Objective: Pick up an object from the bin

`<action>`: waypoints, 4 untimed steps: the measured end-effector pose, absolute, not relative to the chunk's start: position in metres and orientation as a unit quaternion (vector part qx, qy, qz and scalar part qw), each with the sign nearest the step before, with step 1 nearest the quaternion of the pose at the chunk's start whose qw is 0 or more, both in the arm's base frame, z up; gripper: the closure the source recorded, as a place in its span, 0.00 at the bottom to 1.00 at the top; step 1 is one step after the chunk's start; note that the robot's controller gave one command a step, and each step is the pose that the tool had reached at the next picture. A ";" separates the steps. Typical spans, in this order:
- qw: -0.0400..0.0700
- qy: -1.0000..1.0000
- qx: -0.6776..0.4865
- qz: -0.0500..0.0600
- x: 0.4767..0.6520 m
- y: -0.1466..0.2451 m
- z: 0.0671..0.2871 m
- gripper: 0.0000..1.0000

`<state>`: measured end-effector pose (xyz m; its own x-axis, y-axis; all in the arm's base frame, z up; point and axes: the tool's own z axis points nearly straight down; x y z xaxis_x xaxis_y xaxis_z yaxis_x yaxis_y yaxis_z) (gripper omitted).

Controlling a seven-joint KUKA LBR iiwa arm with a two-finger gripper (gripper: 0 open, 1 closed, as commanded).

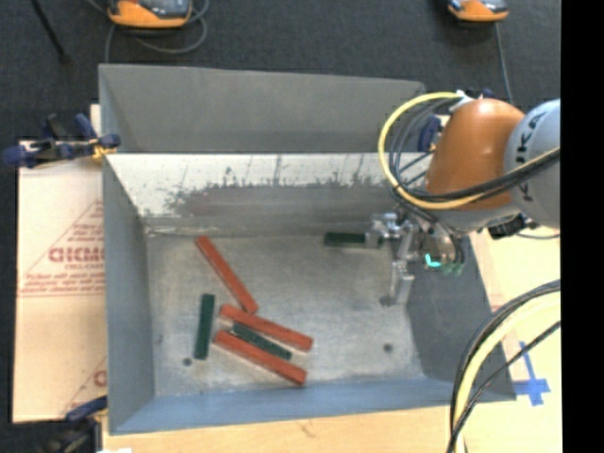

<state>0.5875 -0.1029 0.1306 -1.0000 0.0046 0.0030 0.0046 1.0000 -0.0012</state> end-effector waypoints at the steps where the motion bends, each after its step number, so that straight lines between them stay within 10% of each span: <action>1: 0.002 -0.999 -0.046 0.000 0.652 -0.099 0.071 0.00; 3: -0.004 -0.986 -0.166 0.000 0.643 -0.094 0.116 0.00; 4: 0.001 -0.960 -0.279 0.000 0.645 -0.089 0.070 0.00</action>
Offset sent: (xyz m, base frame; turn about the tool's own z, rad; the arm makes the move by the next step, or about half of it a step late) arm 0.0633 0.0047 -0.0606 0.0902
